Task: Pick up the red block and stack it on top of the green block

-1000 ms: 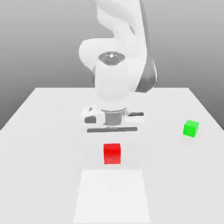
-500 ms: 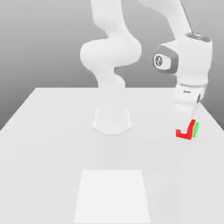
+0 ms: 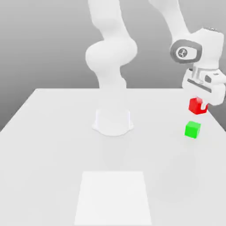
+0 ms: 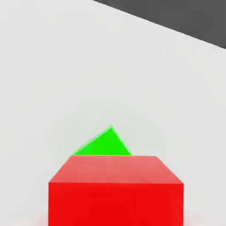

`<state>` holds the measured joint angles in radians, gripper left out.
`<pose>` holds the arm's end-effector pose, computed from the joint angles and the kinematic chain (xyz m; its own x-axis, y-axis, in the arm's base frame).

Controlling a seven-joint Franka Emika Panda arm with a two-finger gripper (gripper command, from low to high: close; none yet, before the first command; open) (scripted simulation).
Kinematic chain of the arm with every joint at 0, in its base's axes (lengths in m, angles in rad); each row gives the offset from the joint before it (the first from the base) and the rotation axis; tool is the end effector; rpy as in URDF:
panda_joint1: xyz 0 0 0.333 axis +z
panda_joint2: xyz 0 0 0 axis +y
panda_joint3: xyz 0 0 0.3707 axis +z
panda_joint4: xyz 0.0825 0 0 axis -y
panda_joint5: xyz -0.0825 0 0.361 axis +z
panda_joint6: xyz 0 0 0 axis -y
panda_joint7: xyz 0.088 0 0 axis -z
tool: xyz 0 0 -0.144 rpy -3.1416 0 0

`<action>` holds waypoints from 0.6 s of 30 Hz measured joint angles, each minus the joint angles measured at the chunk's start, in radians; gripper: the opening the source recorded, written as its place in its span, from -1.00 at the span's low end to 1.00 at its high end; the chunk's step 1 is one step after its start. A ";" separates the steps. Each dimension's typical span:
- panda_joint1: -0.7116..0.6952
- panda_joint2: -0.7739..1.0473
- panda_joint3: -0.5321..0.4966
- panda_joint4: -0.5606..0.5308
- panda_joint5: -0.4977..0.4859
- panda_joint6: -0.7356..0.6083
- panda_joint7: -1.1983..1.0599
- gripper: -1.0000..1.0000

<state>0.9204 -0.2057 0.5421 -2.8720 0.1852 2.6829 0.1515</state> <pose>0.0476 0.3290 0.2779 0.4224 0.9064 0.0024 0.9061 -0.4223 0.0244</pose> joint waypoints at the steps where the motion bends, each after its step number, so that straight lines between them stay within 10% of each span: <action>1: -0.008 0.011 0.004 0.002 -0.015 0.009 0.010 -1.00; 15: -0.078 0.248 0.001 -0.002 -0.320 0.226 0.223 -1.00; 16: -0.074 0.262 -0.007 -0.004 -0.340 0.239 0.237 1.00; 18: -0.074 0.262 -0.007 -0.004 -0.340 0.239 0.237 1.00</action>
